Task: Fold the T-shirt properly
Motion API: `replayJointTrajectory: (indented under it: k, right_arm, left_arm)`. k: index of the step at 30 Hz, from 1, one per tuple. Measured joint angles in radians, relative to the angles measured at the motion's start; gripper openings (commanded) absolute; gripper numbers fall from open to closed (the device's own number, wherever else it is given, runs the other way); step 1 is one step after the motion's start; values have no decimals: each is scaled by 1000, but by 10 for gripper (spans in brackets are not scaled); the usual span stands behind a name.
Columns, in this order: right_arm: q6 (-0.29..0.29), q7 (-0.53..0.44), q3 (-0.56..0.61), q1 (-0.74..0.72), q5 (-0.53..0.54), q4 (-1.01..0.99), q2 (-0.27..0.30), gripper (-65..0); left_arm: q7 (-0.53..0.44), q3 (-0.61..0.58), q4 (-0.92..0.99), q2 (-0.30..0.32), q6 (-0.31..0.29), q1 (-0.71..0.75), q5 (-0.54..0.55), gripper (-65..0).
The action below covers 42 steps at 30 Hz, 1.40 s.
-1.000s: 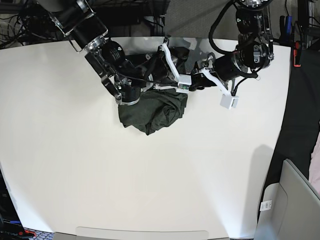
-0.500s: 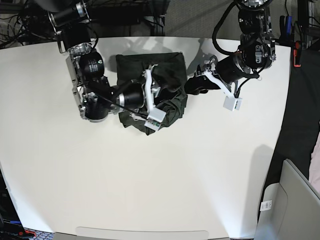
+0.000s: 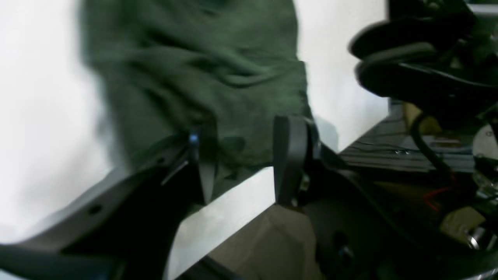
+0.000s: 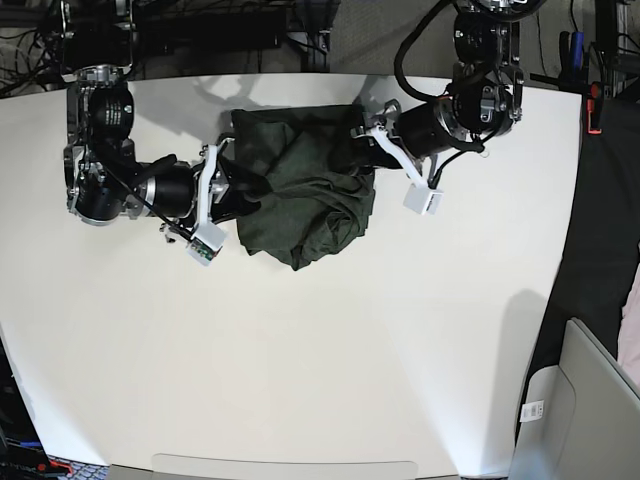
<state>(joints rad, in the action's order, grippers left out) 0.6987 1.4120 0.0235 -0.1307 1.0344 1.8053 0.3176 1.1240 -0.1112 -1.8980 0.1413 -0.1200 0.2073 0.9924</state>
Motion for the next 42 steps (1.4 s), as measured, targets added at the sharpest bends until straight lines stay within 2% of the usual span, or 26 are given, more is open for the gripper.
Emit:
replayJointTrajectory:
  k: [4,7,10,12,15,19,22,23,28,30,34,38,42]
  right_arm:
    - [-6,-1,-214,11,-144,-23,33,-475]
    - [-6,2,-294,11,-147,-50,56,-475]
    - [-5,-1,-314,12,-120,-80,45,-475]
    - [-3,-2,-340,12,-123,-100,51,-475]
    - [-5,2,-380,37,-143,-117,64,-475]
    - [-6,-2,-374,33,-138,-155,49,-475]
    - [-6,-1,-376,40,-142,-167,58,-475]
    - [-6,-2,-376,43,-143,-172,59,-475]
    - [-6,-3,-376,49,-142,-185,58,-475]
    - [-6,-3,-376,48,-142,-185,58,-475]
    - [-6,-5,-376,48,-143,-185,56,-475]
    - [-6,-5,-376,48,-142,-185,55,-475]
    - [-6,-5,-376,48,-143,-185,52,-475]
  left_arm:
    - [-13,-14,0,-26,3,-17,-4,-416]
    - [-91,-18,-1,-30,16,-13,-2,-417]
    - [-207,-18,-1,-26,158,-14,-7,-417]
    - [-239,-14,-1,-24,257,-14,-42,-417]
    - [-246,-64,-7,-24,350,-12,-136,-417]
    - [-251,-219,-80,-26,383,-4,-287,-417]
    - [-292,-335,-116,-26,421,35,-436,-417]
    - [-310,-369,-120,-21,433,51,-449,-417]
    - [-400,-542,-133,-14,543,81,-673,-416]
    - [-401,-603,-133,-13,589,80,-767,-415]
    - [-396,-704,-131,-14,718,78,-967,-404]
    - [-400,-782,-118,-14,780,69,-1074,-350]
    - [-393,-828,-100,-14,806,62,-1098,-316]
